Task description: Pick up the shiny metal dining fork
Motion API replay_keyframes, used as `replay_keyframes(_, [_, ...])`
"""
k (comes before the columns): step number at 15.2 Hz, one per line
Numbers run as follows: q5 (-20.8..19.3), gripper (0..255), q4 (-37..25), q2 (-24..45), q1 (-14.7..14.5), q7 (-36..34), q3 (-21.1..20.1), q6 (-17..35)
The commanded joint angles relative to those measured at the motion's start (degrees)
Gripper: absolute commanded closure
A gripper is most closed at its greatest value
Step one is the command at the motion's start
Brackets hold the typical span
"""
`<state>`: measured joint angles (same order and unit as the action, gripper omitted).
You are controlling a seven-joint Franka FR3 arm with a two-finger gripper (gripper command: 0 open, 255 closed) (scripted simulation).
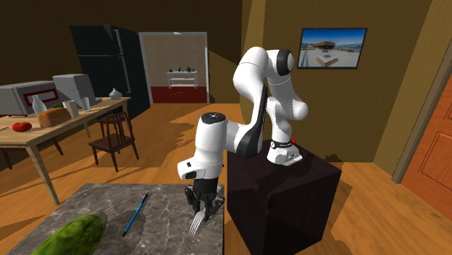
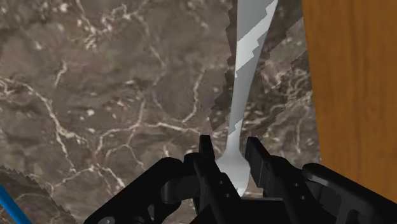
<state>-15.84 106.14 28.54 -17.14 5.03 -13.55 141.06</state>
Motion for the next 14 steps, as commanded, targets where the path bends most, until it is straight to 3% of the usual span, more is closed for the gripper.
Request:
replay_keyframes(1, [0.4, 255, -0.3, -0.8, 0.2, 0.4, -0.3, -1.1])
replay_keyframes(14, [3.0, 255, -2.3, -6.2, 1.1, 2.5, -1.7, -8.2])
